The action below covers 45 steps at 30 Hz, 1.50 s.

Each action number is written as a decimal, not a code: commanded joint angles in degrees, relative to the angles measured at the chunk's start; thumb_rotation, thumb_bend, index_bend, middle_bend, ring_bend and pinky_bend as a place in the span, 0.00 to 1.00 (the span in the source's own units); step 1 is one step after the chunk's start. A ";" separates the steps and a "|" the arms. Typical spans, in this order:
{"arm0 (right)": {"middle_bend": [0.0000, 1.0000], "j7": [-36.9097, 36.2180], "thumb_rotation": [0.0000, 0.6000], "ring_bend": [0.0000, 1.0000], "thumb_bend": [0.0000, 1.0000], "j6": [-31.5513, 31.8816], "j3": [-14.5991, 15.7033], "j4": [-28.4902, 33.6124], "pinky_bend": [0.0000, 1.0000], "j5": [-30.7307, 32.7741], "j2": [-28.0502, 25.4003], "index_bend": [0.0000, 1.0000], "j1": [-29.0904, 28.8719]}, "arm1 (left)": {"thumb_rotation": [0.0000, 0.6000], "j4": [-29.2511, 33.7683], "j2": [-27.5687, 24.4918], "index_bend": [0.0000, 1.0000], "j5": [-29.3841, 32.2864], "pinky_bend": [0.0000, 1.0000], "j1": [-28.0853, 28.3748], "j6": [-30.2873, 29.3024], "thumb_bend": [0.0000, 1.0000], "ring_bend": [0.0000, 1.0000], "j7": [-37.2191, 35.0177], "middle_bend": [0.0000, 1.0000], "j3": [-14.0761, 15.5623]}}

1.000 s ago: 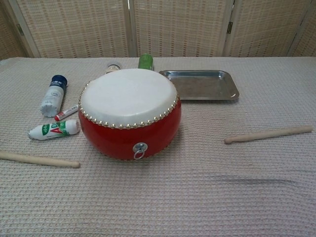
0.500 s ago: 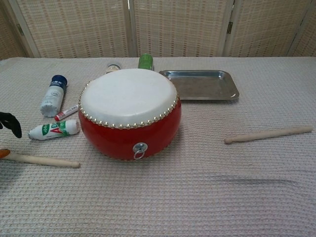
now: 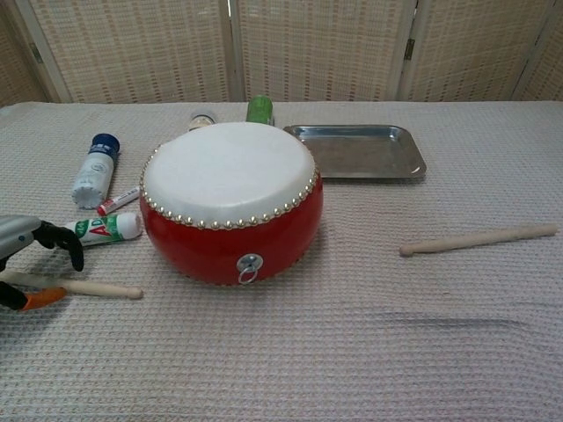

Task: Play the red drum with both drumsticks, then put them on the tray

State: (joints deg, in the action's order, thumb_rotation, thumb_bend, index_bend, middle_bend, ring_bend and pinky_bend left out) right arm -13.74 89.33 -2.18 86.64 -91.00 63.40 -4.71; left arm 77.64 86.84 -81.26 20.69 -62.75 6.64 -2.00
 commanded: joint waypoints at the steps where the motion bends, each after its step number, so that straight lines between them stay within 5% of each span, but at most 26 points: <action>1: 0.20 -0.23 1.00 0.09 0.19 0.02 -0.06 -0.05 0.25 -0.05 0.03 0.22 0.00 | 1.00 -0.15 0.70 0.45 1.01 0.21 0.55 0.91 0.37 0.20 1.52 0.30 -0.12; 20: 0.20 -2.27 1.00 0.09 0.19 -0.27 -0.28 0.08 0.25 0.16 -0.61 0.22 0.29 | 1.00 -1.93 2.41 0.56 4.38 0.21 0.80 2.40 0.42 0.19 1.73 0.31 0.25; 28: 0.20 -2.52 1.00 0.09 0.19 0.21 -0.36 0.51 0.25 -0.07 -1.00 0.22 0.50 | 1.00 -0.32 0.99 0.59 1.77 0.23 -0.72 -0.97 0.46 0.22 -11.72 0.34 -0.41; 31: 0.20 -2.47 1.00 0.09 0.19 0.46 -0.36 1.11 0.25 -0.39 -1.16 0.22 0.56 | 1.00 1.79 -0.83 0.60 0.32 0.25 -3.06 -5.66 0.47 0.26 -32.82 0.38 -2.71; 37: 0.20 -1.17 1.00 0.09 0.19 -0.11 -0.30 2.63 0.25 -0.64 -1.60 0.22 0.30 | 1.00 -0.83 -4.72 0.60 -4.45 0.30 -3.58 -6.82 0.47 0.31 -71.86 0.41 -2.63; 45: 0.20 -0.34 1.00 0.09 0.19 -1.05 -0.29 4.21 0.25 -0.64 -2.24 0.22 -0.13 | 1.00 -5.26 -6.98 0.57 -8.47 0.44 -1.96 -4.12 0.48 0.39 -107.86 0.46 0.04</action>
State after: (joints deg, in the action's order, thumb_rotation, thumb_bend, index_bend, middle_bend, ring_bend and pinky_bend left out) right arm -14.09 88.29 -2.48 90.82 -91.65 61.19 -4.81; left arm 75.82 82.98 -85.06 18.32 -67.25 -76.39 -3.36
